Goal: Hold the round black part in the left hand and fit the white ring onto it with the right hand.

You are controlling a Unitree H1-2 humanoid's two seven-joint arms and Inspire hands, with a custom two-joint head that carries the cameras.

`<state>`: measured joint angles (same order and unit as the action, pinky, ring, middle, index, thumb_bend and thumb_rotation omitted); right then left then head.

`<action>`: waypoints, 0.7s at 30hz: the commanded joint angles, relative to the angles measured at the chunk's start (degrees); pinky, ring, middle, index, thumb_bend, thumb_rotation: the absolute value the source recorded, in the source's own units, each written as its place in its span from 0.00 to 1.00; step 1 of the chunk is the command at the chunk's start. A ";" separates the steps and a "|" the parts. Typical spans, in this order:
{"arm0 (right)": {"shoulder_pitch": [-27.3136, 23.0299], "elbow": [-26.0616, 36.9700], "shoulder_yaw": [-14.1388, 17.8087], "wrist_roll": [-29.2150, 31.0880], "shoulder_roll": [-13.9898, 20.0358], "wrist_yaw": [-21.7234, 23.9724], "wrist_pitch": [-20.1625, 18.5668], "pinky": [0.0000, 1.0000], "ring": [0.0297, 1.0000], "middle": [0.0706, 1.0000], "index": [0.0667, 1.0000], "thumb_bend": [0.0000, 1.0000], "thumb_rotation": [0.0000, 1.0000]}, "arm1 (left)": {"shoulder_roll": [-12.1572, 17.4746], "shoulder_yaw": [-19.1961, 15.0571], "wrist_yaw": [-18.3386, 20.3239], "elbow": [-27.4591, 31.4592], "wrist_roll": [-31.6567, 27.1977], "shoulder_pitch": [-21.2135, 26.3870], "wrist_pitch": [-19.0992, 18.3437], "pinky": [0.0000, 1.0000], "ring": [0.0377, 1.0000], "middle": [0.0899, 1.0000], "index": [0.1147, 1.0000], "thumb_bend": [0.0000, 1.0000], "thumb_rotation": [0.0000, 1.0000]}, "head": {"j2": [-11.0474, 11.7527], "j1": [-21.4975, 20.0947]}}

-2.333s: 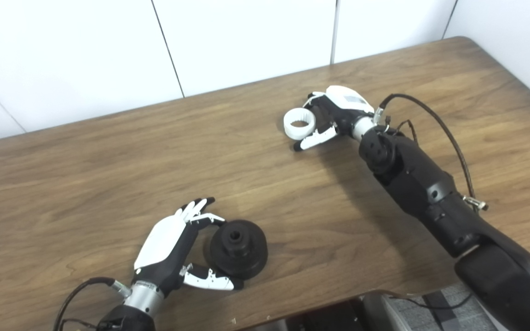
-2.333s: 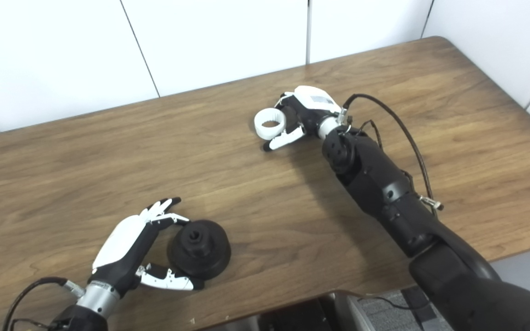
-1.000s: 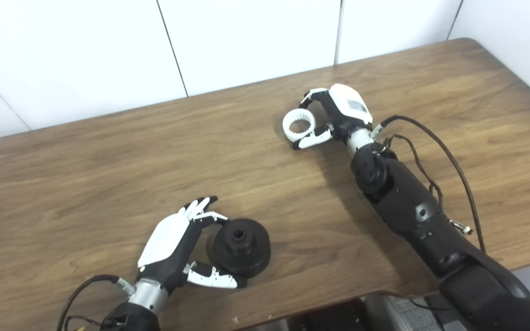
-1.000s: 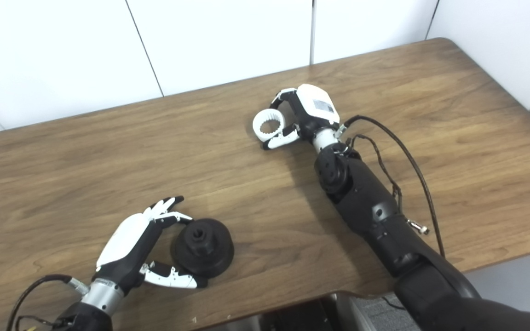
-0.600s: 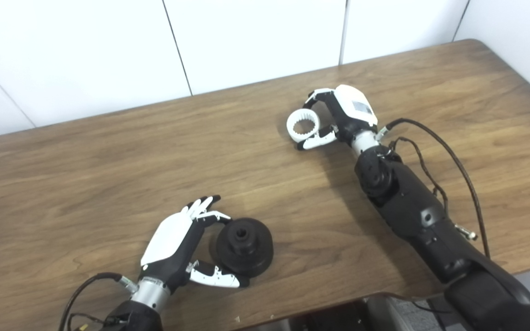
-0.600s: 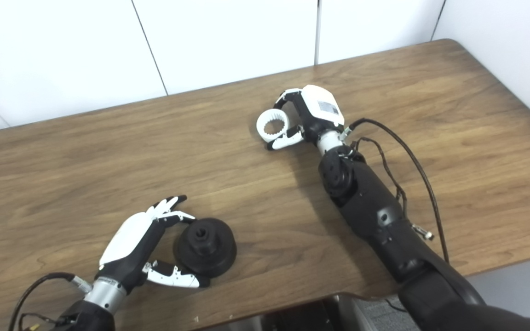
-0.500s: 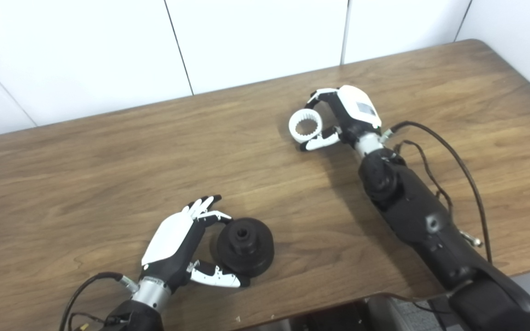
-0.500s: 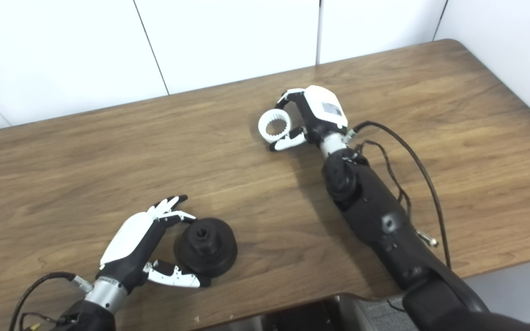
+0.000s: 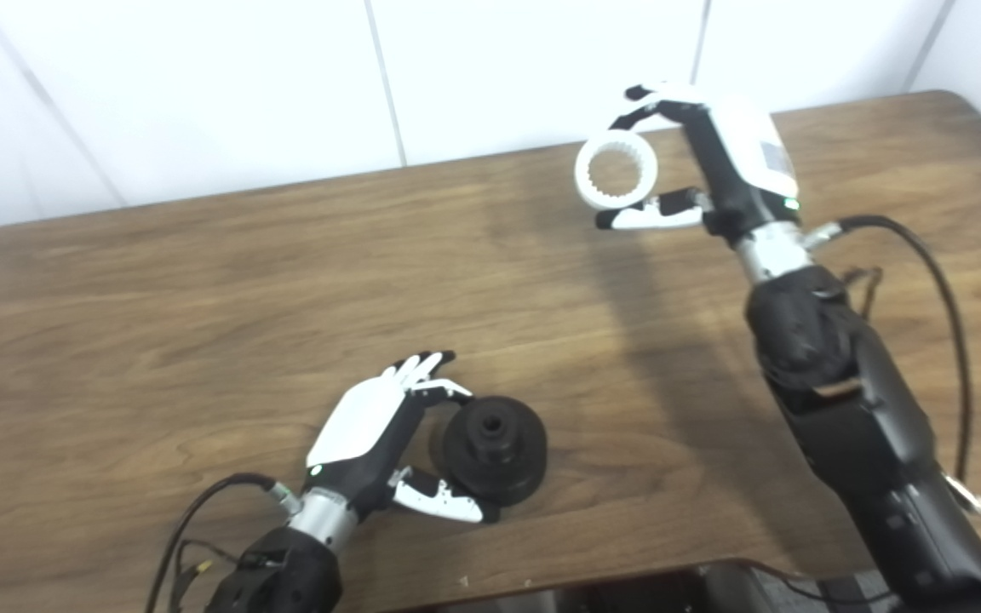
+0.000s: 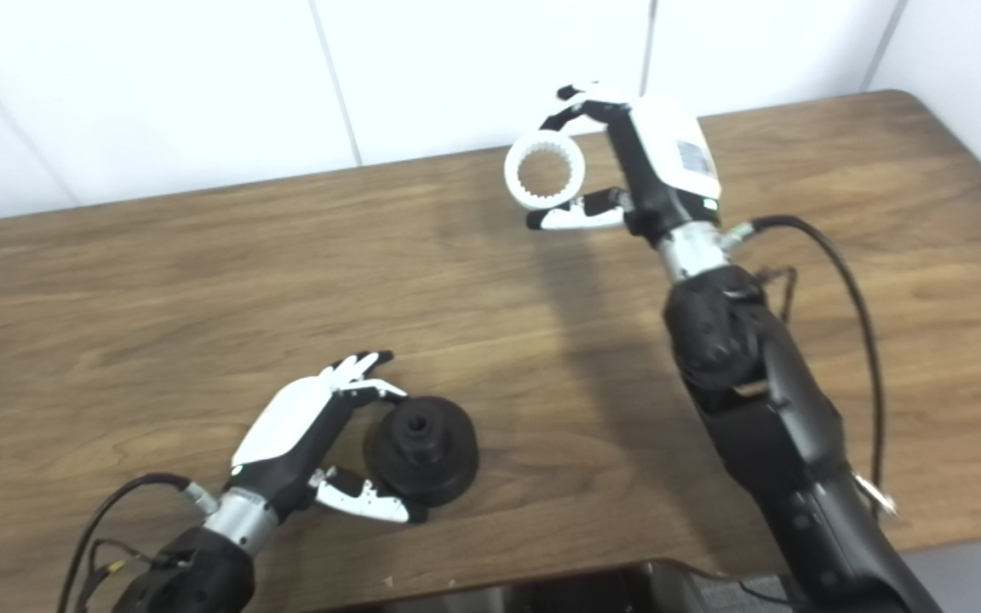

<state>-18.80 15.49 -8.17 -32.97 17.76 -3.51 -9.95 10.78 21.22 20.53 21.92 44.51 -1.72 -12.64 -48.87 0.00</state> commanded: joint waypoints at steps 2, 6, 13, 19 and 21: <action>-0.01 6.30 1.22 1.98 -0.44 1.67 1.51 0.75 0.86 0.78 0.44 0.52 0.14 | -0.84 0.60 -1.47 0.05 1.69 1.17 0.60 1.00 1.00 0.97 0.59 1.00 0.29 | -0.18 0.61; 1.42 10.44 1.28 2.03 -0.92 3.70 1.18 0.75 0.86 0.77 0.44 0.52 0.15 | -1.43 0.81 -1.77 -0.26 2.37 1.14 0.77 1.00 1.00 0.97 0.59 1.00 0.29 | -0.39 1.00; 5.38 17.70 0.32 2.65 -2.90 8.35 -1.20 0.75 0.84 0.76 0.44 0.52 0.14 | -2.06 1.03 -1.87 -0.61 2.98 1.35 0.73 1.00 1.00 0.97 0.59 1.00 0.28 | -0.60 1.81; 9.96 22.25 -0.61 2.43 -5.40 12.39 -3.96 0.78 0.86 0.77 0.44 0.52 0.14 | -2.36 1.02 -2.14 -1.10 3.27 1.53 1.00 1.00 1.00 0.97 0.59 1.00 0.27 | -0.68 2.43; 11.54 22.91 -0.93 2.45 -5.98 13.18 -3.99 0.77 0.86 0.77 0.44 0.52 0.14 | -2.37 1.04 -2.10 -1.14 3.30 1.61 0.98 1.00 1.00 0.97 0.59 1.00 0.27 | -0.82 2.58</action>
<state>-6.25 36.22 -9.17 -30.48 12.29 9.31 -14.42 8.54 22.07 19.81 20.77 46.79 -1.55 -12.52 -49.66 2.55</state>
